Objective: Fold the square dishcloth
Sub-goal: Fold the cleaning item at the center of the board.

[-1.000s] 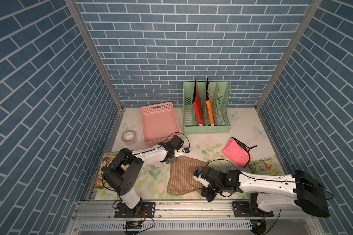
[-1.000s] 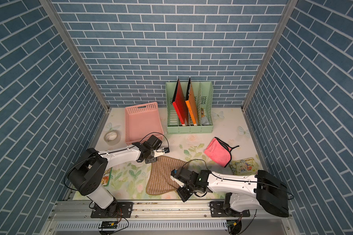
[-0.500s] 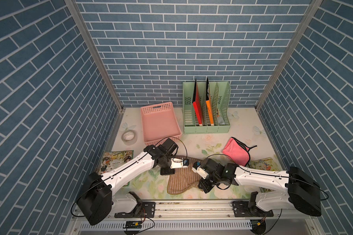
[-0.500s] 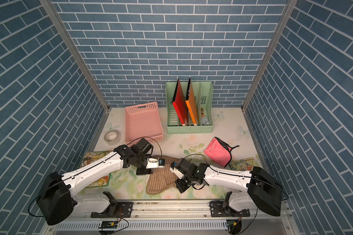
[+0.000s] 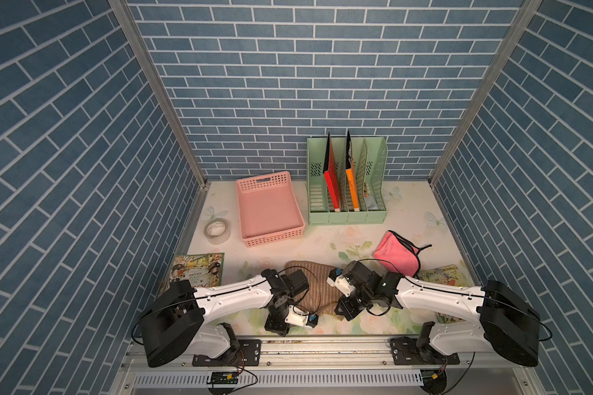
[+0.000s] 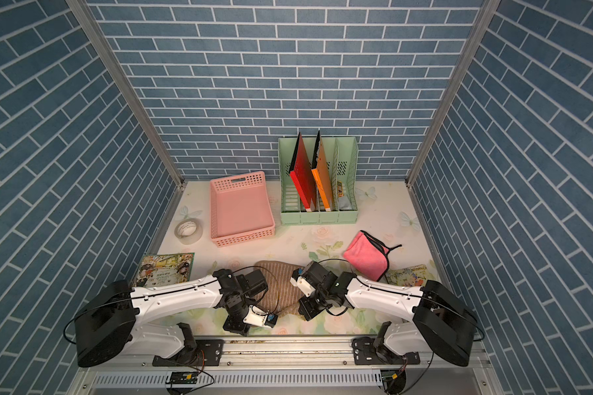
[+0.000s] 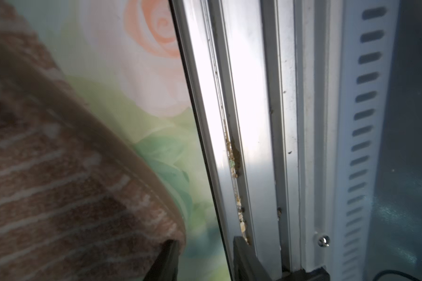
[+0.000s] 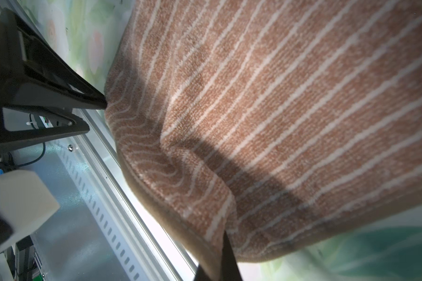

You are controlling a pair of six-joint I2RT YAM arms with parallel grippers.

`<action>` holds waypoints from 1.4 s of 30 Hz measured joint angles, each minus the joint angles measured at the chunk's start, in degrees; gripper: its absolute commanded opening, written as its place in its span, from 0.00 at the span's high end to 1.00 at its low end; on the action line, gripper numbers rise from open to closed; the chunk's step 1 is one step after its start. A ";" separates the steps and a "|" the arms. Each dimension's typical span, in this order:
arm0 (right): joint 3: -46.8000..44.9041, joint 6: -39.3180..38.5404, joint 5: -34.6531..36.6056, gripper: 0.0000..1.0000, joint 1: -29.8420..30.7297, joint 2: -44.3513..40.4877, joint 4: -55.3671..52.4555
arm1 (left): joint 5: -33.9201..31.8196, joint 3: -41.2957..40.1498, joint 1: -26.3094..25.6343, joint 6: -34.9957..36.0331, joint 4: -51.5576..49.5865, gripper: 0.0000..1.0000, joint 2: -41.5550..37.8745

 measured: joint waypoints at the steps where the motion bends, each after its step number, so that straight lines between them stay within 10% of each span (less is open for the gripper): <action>1: -0.11 0.00 -0.17 1.00 -0.15 -0.15 -0.02 | -0.70 -0.39 -0.17 -0.28 0.92 0.62 0.11; 10: 0.11 -0.07 -0.63 1.00 -0.63 -0.31 -0.52 | -6.67 -0.74 -0.85 -2.49 4.92 1.00 0.00; 26: 8.04 -5.07 -0.87 1.00 -2.12 0.98 -8.72 | -1.22 15.63 16.50 5.25 -10.93 1.00 -2.19; 42: 14.71 -13.18 0.57 1.00 -10.43 9.66 -15.85 | -7.87 22.99 22.82 6.10 -0.85 1.00 11.30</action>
